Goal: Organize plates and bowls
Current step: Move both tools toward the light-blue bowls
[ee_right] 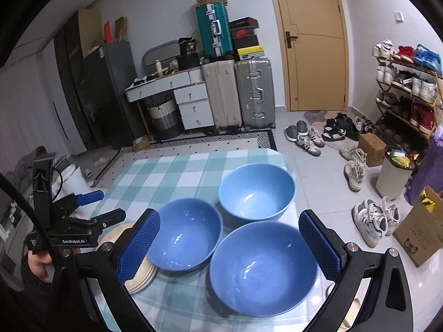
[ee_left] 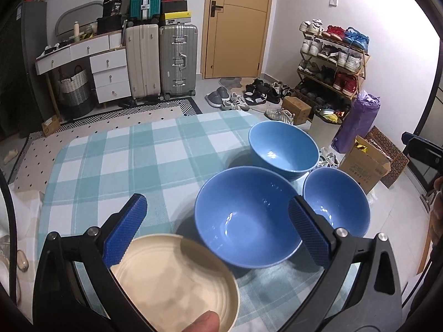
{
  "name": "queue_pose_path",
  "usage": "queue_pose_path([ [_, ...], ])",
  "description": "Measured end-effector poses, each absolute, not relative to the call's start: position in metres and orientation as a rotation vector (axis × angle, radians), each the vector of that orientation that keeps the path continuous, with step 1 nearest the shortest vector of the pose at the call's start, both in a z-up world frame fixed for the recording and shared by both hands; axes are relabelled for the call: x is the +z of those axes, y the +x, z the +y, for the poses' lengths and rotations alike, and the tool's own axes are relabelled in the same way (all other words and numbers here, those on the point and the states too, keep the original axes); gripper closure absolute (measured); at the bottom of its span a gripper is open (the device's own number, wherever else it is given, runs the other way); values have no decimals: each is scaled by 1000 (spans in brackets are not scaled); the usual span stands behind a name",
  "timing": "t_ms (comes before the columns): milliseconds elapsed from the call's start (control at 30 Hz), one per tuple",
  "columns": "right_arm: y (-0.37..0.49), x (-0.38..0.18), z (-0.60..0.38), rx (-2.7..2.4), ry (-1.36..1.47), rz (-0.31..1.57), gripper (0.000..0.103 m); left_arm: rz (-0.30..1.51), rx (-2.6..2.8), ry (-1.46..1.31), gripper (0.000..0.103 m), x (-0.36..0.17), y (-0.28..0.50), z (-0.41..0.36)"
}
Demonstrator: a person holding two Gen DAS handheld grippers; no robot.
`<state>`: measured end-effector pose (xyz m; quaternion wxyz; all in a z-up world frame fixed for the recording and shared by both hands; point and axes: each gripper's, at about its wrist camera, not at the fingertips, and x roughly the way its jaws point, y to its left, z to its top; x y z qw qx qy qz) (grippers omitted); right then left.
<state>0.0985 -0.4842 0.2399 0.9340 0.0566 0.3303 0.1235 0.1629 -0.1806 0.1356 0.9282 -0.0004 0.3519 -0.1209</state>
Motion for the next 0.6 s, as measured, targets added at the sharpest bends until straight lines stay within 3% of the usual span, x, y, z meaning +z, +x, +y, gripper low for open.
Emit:
queue_pose_path([
  [600,148,225,-525,176,158,726,1,783,-269,11,1,131,230,-221],
])
